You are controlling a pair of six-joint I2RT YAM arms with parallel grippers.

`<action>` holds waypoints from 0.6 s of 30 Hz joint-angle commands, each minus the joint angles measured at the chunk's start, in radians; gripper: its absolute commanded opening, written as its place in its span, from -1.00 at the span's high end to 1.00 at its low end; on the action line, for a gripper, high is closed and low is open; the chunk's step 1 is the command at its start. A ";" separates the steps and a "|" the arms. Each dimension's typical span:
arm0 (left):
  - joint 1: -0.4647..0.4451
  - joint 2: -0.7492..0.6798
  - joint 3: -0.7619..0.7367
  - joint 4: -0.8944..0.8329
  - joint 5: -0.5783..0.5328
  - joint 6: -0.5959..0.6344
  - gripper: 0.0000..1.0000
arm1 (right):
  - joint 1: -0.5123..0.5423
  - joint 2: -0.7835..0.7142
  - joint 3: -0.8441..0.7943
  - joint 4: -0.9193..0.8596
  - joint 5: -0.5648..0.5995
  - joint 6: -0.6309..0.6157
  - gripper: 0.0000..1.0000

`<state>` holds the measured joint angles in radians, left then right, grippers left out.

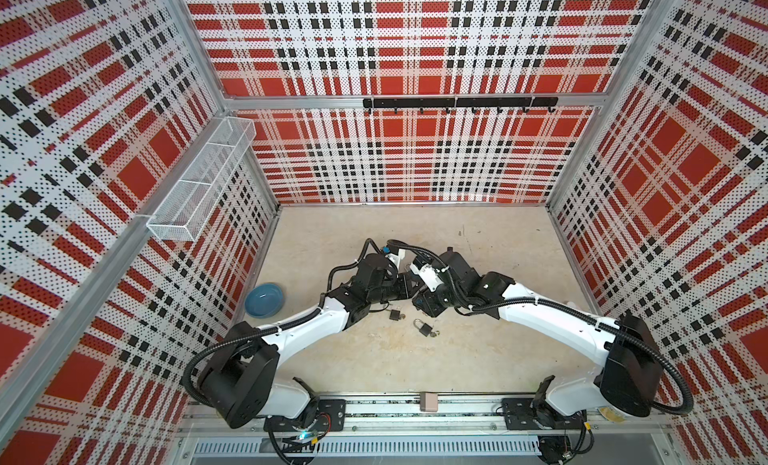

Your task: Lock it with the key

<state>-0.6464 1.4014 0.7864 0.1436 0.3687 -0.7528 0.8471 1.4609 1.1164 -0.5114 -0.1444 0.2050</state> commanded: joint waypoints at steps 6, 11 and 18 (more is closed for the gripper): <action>0.020 -0.042 -0.019 0.029 -0.057 -0.057 1.00 | 0.003 -0.050 -0.017 0.146 -0.019 0.015 0.06; 0.030 -0.122 -0.026 0.058 -0.144 -0.125 1.00 | -0.097 -0.161 -0.148 0.306 -0.221 0.105 -0.05; -0.008 -0.199 0.000 0.108 -0.258 -0.239 1.00 | -0.244 -0.371 -0.357 0.591 -0.324 0.195 -0.22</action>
<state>-0.6350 1.2327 0.7567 0.1749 0.1856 -0.9146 0.6075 1.1435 0.7979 -0.1238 -0.3973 0.3630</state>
